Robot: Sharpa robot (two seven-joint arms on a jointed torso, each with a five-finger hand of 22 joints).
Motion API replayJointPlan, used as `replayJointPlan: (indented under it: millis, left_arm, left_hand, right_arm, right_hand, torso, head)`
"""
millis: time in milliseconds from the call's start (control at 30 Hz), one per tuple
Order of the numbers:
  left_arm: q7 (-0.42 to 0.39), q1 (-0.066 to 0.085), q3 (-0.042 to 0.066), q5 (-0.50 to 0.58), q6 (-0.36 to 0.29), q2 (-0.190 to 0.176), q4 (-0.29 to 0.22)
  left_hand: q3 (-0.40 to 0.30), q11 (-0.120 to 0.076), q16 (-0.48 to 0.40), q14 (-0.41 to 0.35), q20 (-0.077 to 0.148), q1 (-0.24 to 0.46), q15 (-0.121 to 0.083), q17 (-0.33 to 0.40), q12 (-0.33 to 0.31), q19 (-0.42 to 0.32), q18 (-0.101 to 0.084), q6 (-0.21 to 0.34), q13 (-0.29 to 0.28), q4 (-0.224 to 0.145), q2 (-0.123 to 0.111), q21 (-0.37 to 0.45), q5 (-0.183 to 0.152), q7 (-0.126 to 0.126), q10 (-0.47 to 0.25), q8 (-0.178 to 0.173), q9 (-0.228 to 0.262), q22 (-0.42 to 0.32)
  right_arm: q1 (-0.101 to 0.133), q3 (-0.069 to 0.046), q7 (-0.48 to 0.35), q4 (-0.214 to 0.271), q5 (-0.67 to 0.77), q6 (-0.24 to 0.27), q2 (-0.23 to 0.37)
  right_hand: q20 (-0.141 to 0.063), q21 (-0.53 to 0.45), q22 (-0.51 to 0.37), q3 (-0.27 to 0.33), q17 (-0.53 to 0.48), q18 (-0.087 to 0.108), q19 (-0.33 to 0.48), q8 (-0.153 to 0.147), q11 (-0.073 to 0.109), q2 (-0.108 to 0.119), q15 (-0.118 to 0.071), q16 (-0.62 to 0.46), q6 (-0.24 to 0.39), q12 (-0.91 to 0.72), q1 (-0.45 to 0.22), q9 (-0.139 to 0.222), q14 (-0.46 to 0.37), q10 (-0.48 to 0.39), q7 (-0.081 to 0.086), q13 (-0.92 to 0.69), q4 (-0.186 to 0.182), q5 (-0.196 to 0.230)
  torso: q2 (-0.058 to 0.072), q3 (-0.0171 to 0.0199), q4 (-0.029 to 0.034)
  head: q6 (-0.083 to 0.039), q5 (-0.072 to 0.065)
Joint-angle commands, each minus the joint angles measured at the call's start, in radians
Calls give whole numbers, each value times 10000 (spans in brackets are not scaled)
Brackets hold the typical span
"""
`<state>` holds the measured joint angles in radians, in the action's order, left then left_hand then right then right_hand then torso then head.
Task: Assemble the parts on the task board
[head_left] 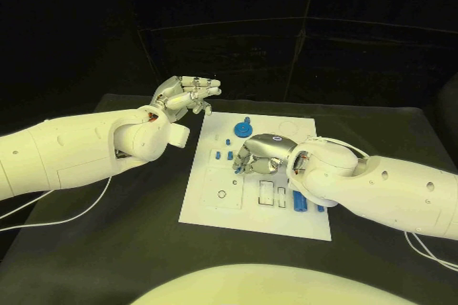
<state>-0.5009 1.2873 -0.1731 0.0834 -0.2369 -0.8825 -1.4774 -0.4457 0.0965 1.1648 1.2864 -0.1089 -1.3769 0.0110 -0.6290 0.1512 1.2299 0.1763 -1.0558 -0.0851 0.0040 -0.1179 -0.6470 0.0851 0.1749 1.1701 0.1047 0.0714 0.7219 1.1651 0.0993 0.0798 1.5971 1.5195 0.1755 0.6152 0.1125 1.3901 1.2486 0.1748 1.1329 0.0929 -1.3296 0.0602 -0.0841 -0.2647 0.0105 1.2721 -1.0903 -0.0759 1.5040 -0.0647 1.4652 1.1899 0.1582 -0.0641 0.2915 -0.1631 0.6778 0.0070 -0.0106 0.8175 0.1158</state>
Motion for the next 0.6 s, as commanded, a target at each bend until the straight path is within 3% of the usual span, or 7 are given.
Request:
replayJointPlan:
  millis: [33,600]
  left_arm:
    - [-252,21,8,16,-50,20,-27]
    - [-233,23,8,16,-23,58,-7]
  left_hand:
    - [18,17,-12,-35,0,14,1,-12,36,-44,57,68,-13,-33,-20,68,29,-8,-85,23,-8,-13]
    - [32,19,-18,-41,-3,34,4,12,45,-43,57,78,-13,-29,-29,73,25,-6,-92,21,-9,-17]
  right_arm:
    - [-15,6,-139,-52,6,-440,-47]
    - [-176,21,-66,-107,125,-669,-117]
  right_hand:
    - [-7,37,14,-78,11,-174,-82,23,-44,32,-61,38,-2,42,-85,-7,310,3,24,11,3,-35]
    - [0,52,38,-95,22,-180,-98,21,-56,52,-51,54,21,52,-124,-5,313,-12,37,10,-5,-46]
  torso:
    - [2,5,-8]
    - [-8,-1,-12]
  head:
    - [33,32]
    - [105,102]
